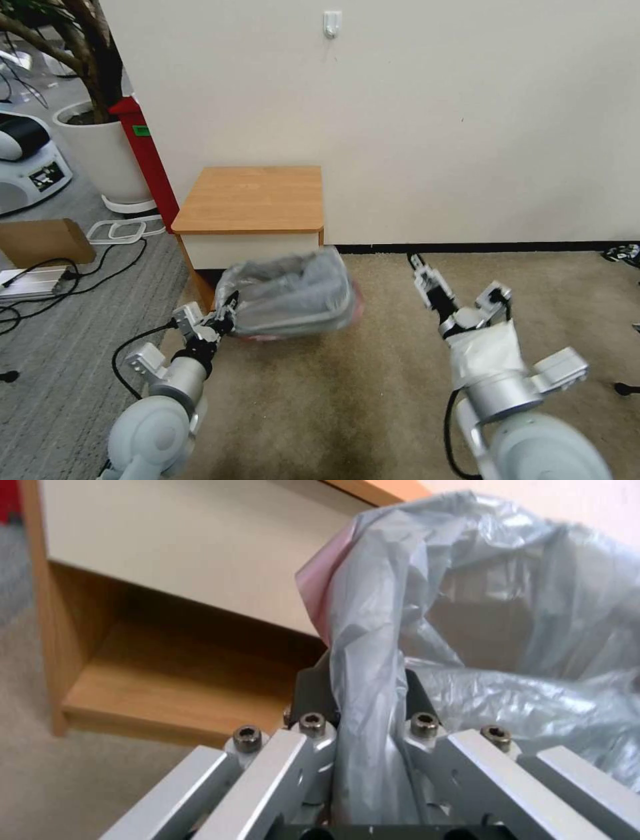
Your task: Pick up the garbage bag from the table and place it over the trash can.
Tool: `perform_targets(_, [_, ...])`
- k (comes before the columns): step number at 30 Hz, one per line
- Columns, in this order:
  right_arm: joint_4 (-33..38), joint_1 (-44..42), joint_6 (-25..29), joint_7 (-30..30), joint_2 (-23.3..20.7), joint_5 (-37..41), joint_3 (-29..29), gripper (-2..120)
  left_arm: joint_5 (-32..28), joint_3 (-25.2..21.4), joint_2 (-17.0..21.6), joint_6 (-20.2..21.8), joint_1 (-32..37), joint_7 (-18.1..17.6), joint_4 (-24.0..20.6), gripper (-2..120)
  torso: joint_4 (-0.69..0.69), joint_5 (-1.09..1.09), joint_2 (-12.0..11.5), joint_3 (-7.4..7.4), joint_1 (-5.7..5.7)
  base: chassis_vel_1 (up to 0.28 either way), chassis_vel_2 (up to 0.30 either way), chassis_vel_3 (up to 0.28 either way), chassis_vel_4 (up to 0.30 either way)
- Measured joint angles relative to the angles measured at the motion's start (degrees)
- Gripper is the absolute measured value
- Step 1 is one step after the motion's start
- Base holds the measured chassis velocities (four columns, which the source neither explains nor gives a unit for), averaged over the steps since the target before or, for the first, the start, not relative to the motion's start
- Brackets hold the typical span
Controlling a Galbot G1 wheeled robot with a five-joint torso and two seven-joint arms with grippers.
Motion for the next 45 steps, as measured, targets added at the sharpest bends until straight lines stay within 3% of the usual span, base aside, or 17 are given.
perform_targets(2, [-0.6,1.8,-1.2,-3.7,-4.9,-10.1,-3.0,77,4.2,0.9,2.5,1.0,0.7,-0.7,-0.9,7,-0.01,-0.01,0.0,0.0,0.0,0.0,0.0,0.0,0.0])
perform_targets(3, [-0.6,1.8,-1.2,-3.7,-4.9,-10.1,-3.0,77,4.2,0.9,2.5,1.0,0.7,-0.7,-0.9,7,-0.01,-0.01,0.0,0.0,0.0,0.0,0.0,0.0,0.0])
perform_targets(6, [-6.7,7.1,-0.5,-9.8,-8.9,-29.8,-9.3,64,8.8,1.9,4.4,1.3,0.8,-1.0,-1.1,7,-0.01,0.0,0.0,0.0,0.0,0.0,0.0,0.0,0.0])
perform_targets(7, [-6.7,7.1,-0.5,-9.8,-8.9,-29.8,-9.3,64,8.8,1.9,4.4,1.3,0.8,-1.0,-1.1,7,-0.01,0.0,0.0,0.0,0.0,0.0,0.0,0.0,0.0])
perform_targets(10, [-10.5,14.1,0.6,-13.8,-11.7,-41.2,-18.4,49,12.7,3.3,5.0,1.9,0.5,-1.3,-1.8,7,0.0,-0.01,0.0,0.0,0.0,0.0,0.0,0.0,0.0])
perform_targets(11, [-10.5,14.1,0.6,-13.8,-11.7,-41.2,-18.4,49,12.7,3.3,5.0,1.9,0.5,-1.3,-1.8,7,0.0,-0.01,0.0,0.0,0.0,0.0,0.0,0.0,0.0])
perform_targets(13, [-11.3,18.8,-0.2,-15.5,-13.9,-44.5,-24.2,38,14.4,4.4,5.2,2.6,0.3,-1.3,-2.3,7,0.01,-0.01,0.0,0.01,0.0,0.0,0.0,0.0,0.0])
perform_targets(20, [-11.3,26.9,-8.1,-16.8,-19.3,-45.2,-32.2,16,14.9,6.5,4.4,2.8,-0.3,-1.5,-2.7,7,0.0,-0.01,0.0,0.0,0.0,0.0,0.0,0.0,0.0])
perform_targets(23, [-11.0,31.0,-14.8,-16.5,-21.1,-43.7,-35.5,2,15.6,7.8,3.5,2.8,-0.4,-1.6,-3.1,7,-0.01,-0.02,0.0,0.0,0.0,0.0,0.0,0.0,0.0])
perform_targets(29, [-11.9,37.0,-25.7,-15.8,-20.2,-42.2,-41.9,0,20.1,9.7,1.7,1.5,0.2,-0.8,-3.7,7,-0.01,-0.01,0.0,0.0,0.0,0.0,0.0,0.0,0.0])
perform_targets(38, [-16.7,41.9,-27.6,-12.2,-17.9,-42.6,-46.6,0,29.0,10.0,-1.4,-1.6,3.8,3.4,-4.7,7,0.0,-0.01,0.0,0.0,0.0,0.0,0.0,0.0,0.0])
perform_targets(45, [-17.6,41.7,-27.5,-10.6,-18.0,-43.2,-47.5,0,32.1,10.8,-2.8,-2.5,4.8,4.6,-5.5,7,-0.01,-0.02,0.0,0.0,0.0,0.0,0.0,0.0,0.0])
